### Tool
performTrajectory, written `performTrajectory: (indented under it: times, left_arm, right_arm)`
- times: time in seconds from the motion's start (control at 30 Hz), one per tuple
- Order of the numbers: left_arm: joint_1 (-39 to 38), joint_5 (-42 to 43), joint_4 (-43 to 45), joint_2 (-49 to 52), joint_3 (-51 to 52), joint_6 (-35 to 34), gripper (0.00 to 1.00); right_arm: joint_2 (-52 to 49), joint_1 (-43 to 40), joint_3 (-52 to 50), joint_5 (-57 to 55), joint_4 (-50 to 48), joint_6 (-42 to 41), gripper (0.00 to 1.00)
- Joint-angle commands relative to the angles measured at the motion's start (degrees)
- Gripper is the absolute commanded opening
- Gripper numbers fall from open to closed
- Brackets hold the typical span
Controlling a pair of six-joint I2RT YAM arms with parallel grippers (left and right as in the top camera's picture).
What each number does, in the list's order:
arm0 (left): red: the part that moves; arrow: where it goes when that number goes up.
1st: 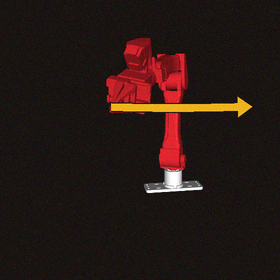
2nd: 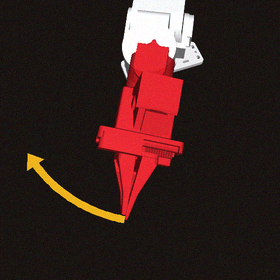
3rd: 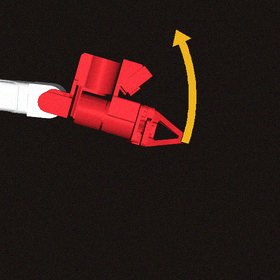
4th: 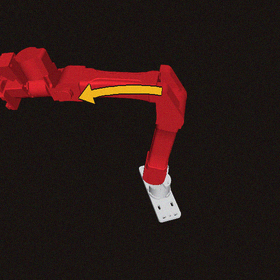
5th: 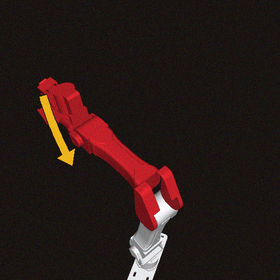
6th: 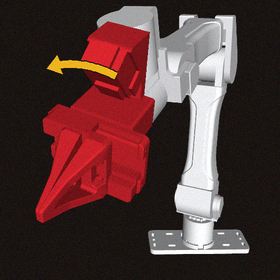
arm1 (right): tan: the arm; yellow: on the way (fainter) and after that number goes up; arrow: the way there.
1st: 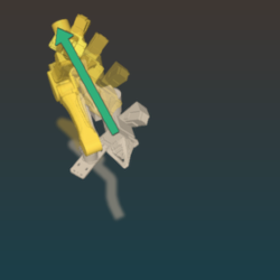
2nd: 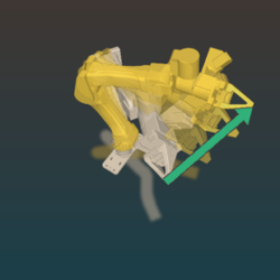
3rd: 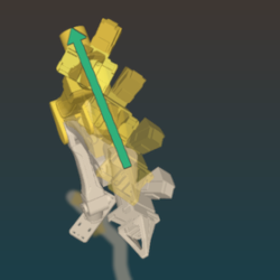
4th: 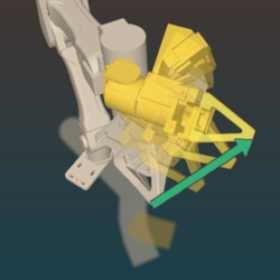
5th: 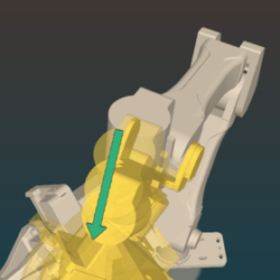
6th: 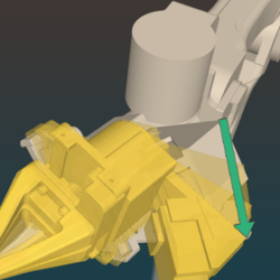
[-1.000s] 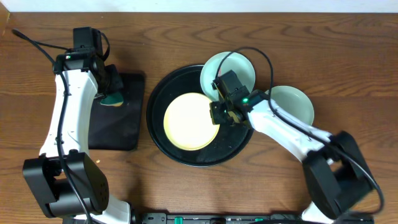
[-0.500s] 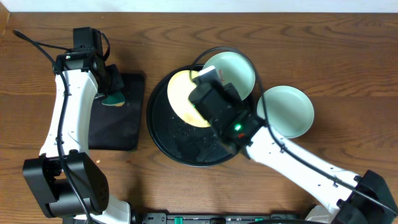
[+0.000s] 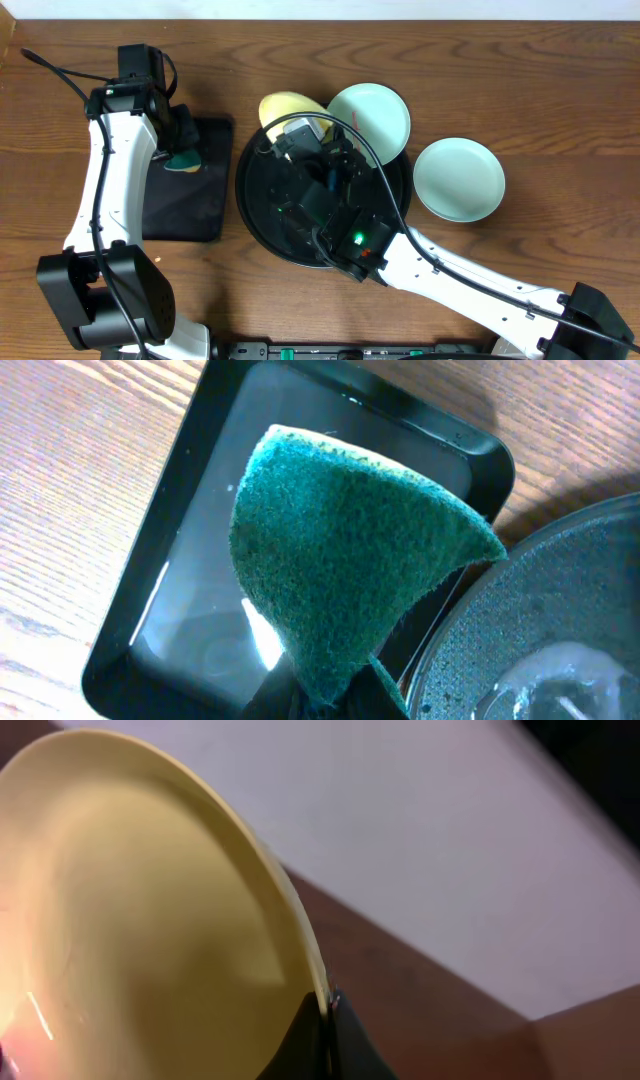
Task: Clean dirty plates on tray and stack at the side
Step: 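Lift the yellow plate with the right gripper and carry it right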
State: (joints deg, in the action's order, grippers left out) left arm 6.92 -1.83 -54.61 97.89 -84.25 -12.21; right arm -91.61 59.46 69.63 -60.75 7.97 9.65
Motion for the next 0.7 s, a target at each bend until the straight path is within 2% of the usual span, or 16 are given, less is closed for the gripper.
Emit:
performTrajectory:
  times: [0.0,0.23,0.4,0.57,0.67]
  left_arm:
    - [0.1,-0.1,-0.5,0.2,-0.3,-0.5,0.08]
    - [0.1,-0.1,-0.6,0.2,-0.3,-0.5,0.07]
    - [0.1,-0.1,-0.6,0.2,-0.3,-0.5,0.07]
    - [0.1,-0.1,-0.6,0.2,-0.3,-0.5,0.07]
    - [0.1,-0.1,-0.6,0.2,-0.3,-0.5,0.07]
  right_arm:
    - [1.3,0.7,1.0,-5.9,-1.9,4.6,0.01]
    - [1.7,1.4,1.0,-5.8,-1.4,4.1,0.01]
    - [1.7,1.3,1.0,-0.2,7.2,-4.7,0.01]
    - [1.7,-1.1,1.0,19.4,19.8,-20.7,0.01]
    - [1.7,-4.3,1.0,33.9,22.5,-26.0,0.01]
